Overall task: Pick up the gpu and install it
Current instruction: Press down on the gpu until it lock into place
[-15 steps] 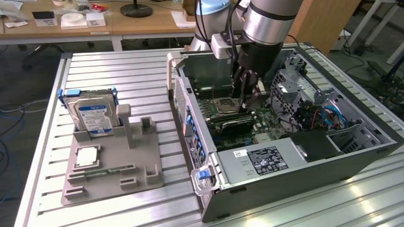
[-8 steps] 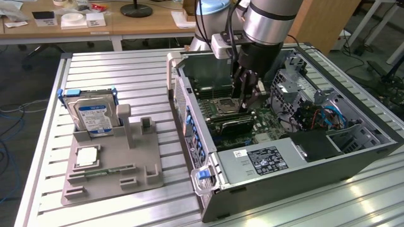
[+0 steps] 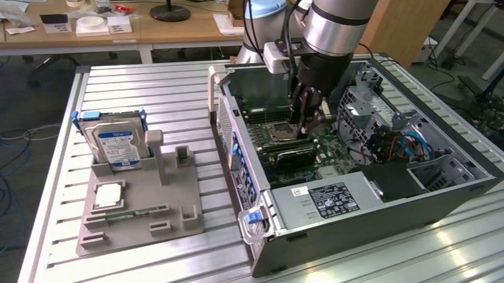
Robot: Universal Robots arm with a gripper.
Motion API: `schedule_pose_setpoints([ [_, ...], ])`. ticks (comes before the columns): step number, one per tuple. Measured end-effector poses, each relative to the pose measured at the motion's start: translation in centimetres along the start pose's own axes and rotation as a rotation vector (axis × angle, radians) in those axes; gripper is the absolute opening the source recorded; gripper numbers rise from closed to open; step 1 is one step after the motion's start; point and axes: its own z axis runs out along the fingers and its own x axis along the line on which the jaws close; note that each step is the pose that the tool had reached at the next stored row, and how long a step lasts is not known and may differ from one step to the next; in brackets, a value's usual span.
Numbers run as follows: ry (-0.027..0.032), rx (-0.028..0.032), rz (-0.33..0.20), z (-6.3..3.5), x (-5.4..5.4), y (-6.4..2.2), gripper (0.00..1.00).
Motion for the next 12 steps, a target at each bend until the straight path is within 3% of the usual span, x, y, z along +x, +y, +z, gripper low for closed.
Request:
schedule_pose_setpoints([
  [1, 0.0, 0.0, 0.0, 0.0, 0.0, 0.0, 0.44],
  [3, 0.0, 0.0, 0.0, 0.0, 0.0, 0.0, 0.32],
  [4, 0.0, 0.0, 0.0, 0.0, 0.0, 0.0, 0.32],
  [8, 0.0, 0.0, 0.0, 0.0, 0.0, 0.0, 0.15],
  [12, 0.0, 0.0, 0.0, 0.0, 0.0, 0.0, 0.11],
])
